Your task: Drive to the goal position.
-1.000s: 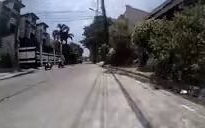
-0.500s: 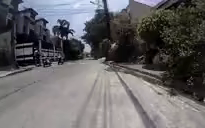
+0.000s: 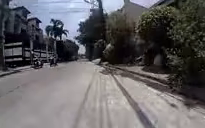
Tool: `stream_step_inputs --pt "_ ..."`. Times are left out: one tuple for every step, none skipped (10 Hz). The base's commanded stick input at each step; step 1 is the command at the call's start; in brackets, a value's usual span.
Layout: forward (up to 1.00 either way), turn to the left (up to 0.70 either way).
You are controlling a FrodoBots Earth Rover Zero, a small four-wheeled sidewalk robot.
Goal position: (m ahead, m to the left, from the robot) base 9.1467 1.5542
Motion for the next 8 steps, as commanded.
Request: stream_step_inputs --pt "1.0 0.0" --pt "1.0 0.0" --pt "1.0 0.0" --pt "1.0 0.0" --pt "1.0 0.0" --pt "1.0 0.0" --pt "1.0 0.0" --pt "1.0 0.0"
